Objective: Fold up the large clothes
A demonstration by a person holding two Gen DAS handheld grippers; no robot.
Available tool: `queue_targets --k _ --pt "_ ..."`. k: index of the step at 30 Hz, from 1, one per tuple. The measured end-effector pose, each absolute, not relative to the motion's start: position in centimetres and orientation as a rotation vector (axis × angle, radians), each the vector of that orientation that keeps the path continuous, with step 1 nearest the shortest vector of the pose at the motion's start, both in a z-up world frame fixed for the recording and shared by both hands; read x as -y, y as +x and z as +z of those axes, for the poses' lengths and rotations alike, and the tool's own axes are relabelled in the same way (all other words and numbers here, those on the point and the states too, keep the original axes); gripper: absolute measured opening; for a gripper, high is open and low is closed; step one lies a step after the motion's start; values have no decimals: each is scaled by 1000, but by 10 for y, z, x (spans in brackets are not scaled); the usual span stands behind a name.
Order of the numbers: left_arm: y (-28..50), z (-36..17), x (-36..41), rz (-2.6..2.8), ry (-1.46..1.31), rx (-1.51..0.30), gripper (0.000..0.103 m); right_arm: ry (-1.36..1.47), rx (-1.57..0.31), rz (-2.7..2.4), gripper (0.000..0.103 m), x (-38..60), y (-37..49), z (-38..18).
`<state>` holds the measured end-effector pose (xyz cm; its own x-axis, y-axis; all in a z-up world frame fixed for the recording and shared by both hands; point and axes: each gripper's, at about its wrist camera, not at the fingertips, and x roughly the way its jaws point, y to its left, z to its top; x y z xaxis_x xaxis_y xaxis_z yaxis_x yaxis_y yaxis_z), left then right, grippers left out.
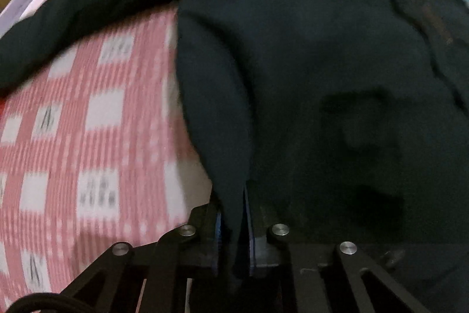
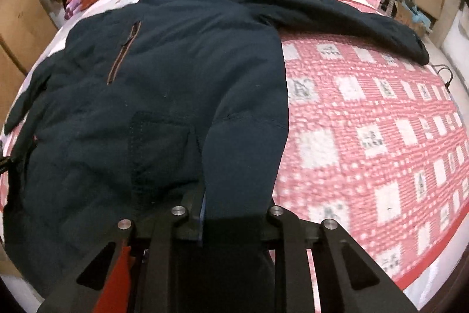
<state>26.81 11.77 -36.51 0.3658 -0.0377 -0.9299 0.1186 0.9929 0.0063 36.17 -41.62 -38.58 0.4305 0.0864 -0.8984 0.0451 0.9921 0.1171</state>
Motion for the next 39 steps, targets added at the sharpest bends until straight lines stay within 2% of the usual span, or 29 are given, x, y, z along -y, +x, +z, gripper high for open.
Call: queue_targets --k 4,8,9,12,15,18,21,23,26,27,28,32,34,35,36,37,39 --pt "248 -359 -127 -11 41 -1181 20 165 -1169 41 26 427 369 -392" --pt "211 -328 -118 90 149 -1122 24 16 -1144 9 49 413 358 -380" --pt "200 -320 -116 102 164 -1107 24 -24 -1125 -20 60 412 350 -375" --pt "180 -305 -99 63 174 -1051 30 -65 -1034 -186 66 415 319 -352" --pt "161 -309 -51 -86 197 -1048 33 -72 -961 -182 66 384 288 -339" --pt "143 -332 -10 -194 215 -1085 36 -121 -1014 39 66 318 269 -355" --pt "128 -352 -18 -165 271 -1069 37 -224 -1057 219 66 265 249 -385" --pt "121 -353 -44 -146 272 -1054 37 -307 -1034 205 66 274 238 -398" --pt "129 -353 -86 -40 326 -1070 39 -235 -1043 118 62 345 228 -406" --pt "132 -348 -104 10 314 -1086 39 -241 -1052 147 47 359 227 -404" --pt "137 -346 -114 66 321 -1101 39 -271 -1063 175 39 362 228 -401" --pt "178 -315 -121 115 248 -1034 40 -324 -1068 212 39 347 243 -374" --pt "203 -303 -99 66 223 -973 53 -290 -967 220 53 332 248 -353" --pt "221 -298 -85 30 211 -943 56 -264 -901 221 60 322 262 -340" --pt "241 -295 -65 -15 201 -910 61 -229 -855 224 74 312 283 -331" --pt "264 -293 -45 -57 194 -882 67 -210 -827 217 82 303 297 -327" --pt "308 -297 -10 -119 190 -859 73 -184 -770 176 84 280 350 -325"
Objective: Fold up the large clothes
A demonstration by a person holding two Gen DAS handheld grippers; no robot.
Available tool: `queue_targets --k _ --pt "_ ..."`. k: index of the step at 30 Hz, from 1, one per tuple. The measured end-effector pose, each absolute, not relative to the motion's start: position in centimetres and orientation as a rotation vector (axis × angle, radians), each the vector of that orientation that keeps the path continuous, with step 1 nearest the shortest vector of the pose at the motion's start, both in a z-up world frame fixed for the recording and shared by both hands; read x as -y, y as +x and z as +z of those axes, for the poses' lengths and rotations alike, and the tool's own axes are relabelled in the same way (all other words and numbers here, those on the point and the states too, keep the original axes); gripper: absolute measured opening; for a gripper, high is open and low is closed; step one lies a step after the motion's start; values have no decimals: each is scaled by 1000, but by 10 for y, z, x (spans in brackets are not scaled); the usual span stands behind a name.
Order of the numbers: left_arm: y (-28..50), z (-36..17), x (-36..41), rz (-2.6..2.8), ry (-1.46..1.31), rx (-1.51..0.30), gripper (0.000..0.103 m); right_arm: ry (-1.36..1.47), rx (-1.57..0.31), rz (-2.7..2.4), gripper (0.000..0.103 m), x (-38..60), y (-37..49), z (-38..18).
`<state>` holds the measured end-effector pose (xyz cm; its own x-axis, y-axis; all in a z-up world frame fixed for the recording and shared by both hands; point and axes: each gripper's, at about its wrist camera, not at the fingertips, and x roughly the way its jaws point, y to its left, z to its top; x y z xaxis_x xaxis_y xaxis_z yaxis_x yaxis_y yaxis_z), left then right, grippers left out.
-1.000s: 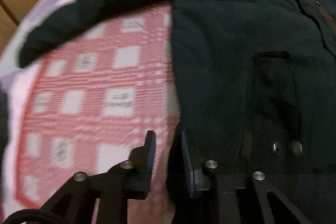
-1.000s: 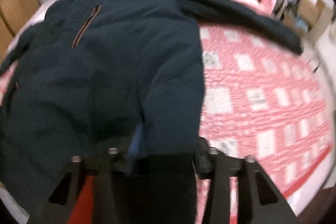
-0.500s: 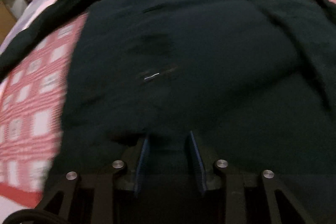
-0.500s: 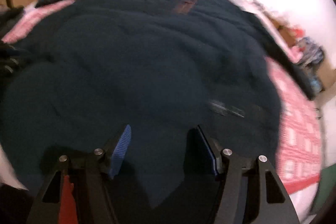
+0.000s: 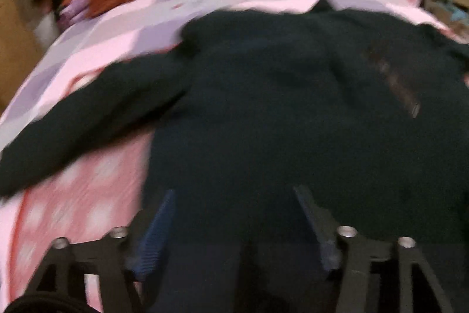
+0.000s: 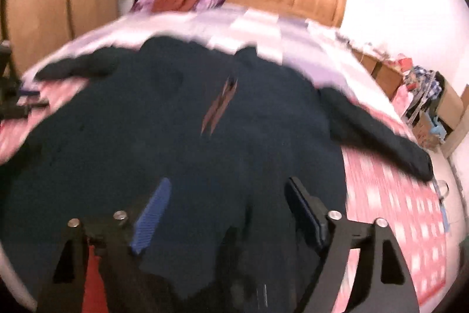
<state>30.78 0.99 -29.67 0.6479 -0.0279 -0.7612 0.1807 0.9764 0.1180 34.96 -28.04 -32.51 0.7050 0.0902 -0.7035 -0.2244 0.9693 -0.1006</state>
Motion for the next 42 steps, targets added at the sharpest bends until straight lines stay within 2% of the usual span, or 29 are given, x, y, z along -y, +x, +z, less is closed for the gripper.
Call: queue_targets --k 7,11,13,16,18,21,26,30,32,34,35,42 --pt "439 -344 49 -94 238 -875 74 -101 -840 105 84 247 491 -365" --pt "456 -374 -6 89 291 -921 76 -265 -951 30 84 265 525 -409" --pt "455 -380 -51 155 239 -912 91 -205 -965 -64 84 314 517 -417" --pt "450 -382 -99 242 112 -930 92 -88 -988 -266 84 397 497 -420" --pt "450 -377 -99 292 129 -902 89 -88 -981 -311 84 423 485 -417" --pt "452 -361 -63 251 130 -824 88 -107 -912 -290 84 417 478 -405" --pt "456 -338 44 5 118 -727 89 -136 -849 -62 84 346 496 -397" --pt "467 -363 91 -42 178 -809 90 -213 -940 33 84 312 517 -421" --pt "468 -379 93 -25 195 -851 91 -179 -958 0 84 335 518 -430" --pt "467 -386 79 -12 127 -854 101 -149 -954 -129 84 377 511 -431" --pt "469 -387 75 -4 93 -863 103 -125 -965 -183 84 398 508 -432" --pt "475 -392 87 9 108 -865 103 -61 -944 -379 84 503 461 -408"
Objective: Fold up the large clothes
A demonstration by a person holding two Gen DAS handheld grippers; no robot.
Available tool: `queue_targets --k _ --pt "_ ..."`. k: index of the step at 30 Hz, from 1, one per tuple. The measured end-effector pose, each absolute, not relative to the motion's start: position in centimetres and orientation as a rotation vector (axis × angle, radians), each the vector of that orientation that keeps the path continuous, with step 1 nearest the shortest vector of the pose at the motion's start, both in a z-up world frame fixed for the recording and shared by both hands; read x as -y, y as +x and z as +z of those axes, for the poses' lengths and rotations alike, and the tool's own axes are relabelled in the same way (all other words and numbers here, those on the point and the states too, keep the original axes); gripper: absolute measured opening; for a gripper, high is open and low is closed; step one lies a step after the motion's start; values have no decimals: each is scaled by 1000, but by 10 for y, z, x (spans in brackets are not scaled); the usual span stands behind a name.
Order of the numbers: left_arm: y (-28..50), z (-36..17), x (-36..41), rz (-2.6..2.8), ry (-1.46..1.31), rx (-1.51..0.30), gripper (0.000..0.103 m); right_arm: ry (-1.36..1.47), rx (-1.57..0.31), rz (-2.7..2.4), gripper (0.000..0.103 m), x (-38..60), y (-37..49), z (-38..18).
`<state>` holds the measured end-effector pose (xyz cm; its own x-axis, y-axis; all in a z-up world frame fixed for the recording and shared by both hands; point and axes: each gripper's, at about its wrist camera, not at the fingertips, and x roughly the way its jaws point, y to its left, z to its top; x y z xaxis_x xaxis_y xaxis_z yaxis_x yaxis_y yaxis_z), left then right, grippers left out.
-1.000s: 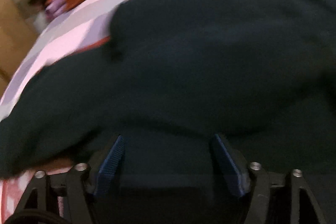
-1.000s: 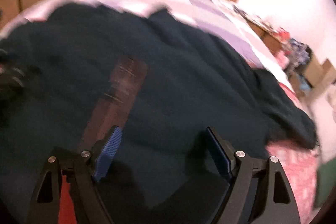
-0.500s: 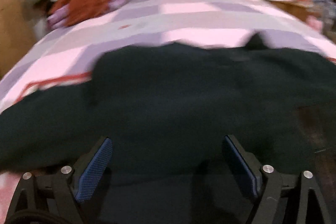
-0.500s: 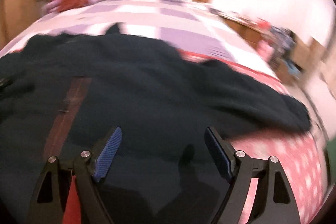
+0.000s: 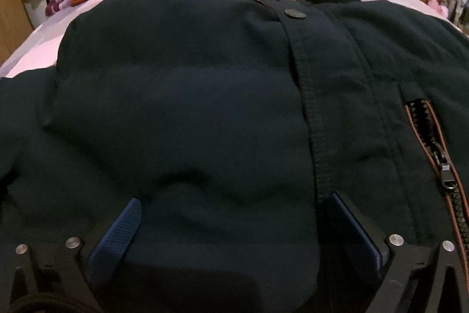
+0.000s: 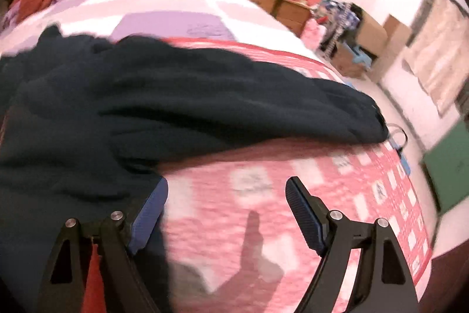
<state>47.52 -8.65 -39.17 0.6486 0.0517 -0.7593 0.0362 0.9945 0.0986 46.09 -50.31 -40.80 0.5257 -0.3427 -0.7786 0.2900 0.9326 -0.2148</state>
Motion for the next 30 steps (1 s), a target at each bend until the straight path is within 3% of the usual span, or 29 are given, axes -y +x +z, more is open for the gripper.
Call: queue_targets --k 6,12,18,27,29,30 --pt "472 -393 99 42 162 -844 103 49 -924 -563 86 586 434 -390" --pt "469 -394 102 60 189 -833 103 335 -903 -695 86 698 421 -383" --pt "468 -395 104 75 213 -826 103 495 -881 -670 86 739 454 -386" --pt "465 -395 104 82 221 -823 103 859 -964 -690 87 770 491 -448" --pt "464 -395 104 79 216 -827 103 934 -860 -634 74 774 488 -446" --pt "464 -395 103 76 210 -830 103 985 -808 -589 39 776 487 -446"
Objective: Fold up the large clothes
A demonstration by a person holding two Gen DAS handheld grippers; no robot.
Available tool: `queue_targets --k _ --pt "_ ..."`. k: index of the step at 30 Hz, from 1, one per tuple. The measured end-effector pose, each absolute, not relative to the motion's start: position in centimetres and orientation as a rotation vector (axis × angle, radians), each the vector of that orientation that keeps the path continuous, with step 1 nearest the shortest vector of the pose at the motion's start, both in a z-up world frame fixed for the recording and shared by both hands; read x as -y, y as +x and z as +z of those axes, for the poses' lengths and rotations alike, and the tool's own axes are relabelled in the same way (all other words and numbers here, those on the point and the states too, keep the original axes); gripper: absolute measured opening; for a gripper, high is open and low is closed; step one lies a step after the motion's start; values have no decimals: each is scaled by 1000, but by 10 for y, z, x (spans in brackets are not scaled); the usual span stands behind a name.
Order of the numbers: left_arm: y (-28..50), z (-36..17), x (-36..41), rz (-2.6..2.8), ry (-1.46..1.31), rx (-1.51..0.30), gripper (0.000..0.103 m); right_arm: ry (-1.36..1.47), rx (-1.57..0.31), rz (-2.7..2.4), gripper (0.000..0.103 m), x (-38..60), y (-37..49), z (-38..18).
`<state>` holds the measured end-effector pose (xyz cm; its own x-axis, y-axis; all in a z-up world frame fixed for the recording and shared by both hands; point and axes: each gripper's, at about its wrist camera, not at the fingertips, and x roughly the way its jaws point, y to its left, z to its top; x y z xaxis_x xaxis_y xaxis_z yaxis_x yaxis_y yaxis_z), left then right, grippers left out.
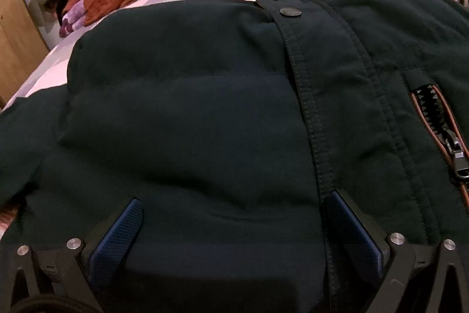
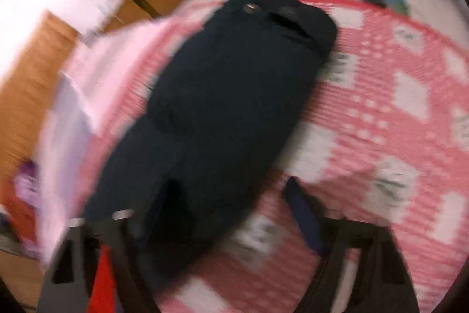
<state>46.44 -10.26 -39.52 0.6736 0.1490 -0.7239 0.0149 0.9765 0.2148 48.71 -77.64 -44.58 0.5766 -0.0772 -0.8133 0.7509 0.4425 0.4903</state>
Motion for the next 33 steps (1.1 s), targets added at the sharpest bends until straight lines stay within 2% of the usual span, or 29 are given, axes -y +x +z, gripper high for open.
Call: queue_targets --k 1,3,4,13,19,26,31,33 --pt "464 -395 102 76 208 -831 103 990 -799 -596 25 778 487 -444" --pt "461 -394 104 78 214 -828 103 940 -765 -590 11 777 487 -431" --pt "461 -394 104 79 215 -828 103 913 -750 -591 8 777 487 -424" --pt "459 -395 104 76 212 -830 103 669 -678 -717 3 758 485 -356" --pt "458 -392 105 71 202 -836 103 312 -639 -668 2 684 508 -290" --pt "439 -357 83 56 118 -847 103 -98 -540 -362 2 491 524 -233" --pt "392 -323 34 84 70 -797 102 -284 -487 -81 0 324 507 -251" --pt "373 -318 16 98 73 -792 102 -319 -528 65 0 255 500 -274"
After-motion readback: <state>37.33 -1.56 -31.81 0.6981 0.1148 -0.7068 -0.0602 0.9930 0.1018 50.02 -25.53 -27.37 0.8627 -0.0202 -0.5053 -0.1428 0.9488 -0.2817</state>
